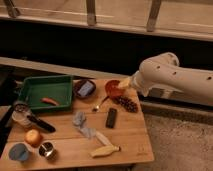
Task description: Wipe table surface with sponge
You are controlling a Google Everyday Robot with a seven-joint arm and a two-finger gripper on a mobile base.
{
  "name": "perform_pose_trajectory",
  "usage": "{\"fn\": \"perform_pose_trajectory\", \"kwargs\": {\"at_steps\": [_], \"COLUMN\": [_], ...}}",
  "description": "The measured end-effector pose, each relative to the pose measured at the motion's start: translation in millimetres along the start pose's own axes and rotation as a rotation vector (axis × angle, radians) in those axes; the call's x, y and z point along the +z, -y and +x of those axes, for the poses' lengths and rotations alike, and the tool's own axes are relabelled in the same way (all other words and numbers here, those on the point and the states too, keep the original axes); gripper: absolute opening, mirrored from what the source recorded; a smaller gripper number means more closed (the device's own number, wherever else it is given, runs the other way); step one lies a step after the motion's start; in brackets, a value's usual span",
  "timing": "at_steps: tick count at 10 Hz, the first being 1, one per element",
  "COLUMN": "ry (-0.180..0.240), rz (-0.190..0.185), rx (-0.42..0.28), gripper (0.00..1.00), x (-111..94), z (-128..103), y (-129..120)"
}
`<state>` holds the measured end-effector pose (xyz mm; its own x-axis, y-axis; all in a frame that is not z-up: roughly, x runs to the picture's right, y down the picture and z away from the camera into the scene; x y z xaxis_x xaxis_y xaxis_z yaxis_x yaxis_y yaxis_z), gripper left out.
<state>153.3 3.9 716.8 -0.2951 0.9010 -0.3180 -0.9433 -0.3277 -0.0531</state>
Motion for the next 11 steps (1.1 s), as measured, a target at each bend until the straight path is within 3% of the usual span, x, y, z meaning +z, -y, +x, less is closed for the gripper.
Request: {"fn": "perform_pose_trajectory", "kwargs": {"at_steps": [3, 7, 8, 10, 11], "ry": [0.018, 0.046, 0.048, 0.045, 0.045], "rz": [0.010, -0.013, -0.023, -0.080, -0.089], "rx": [-0.021, -0.054, -0.057, -0.053, -0.053], "gripper": [0.80, 0.80, 0.80, 0.80, 0.80], "x": [21, 53, 59, 74, 75], "z": [-31, -77, -85, -96, -98], "y": [-16, -76, -88, -122, -126]}}
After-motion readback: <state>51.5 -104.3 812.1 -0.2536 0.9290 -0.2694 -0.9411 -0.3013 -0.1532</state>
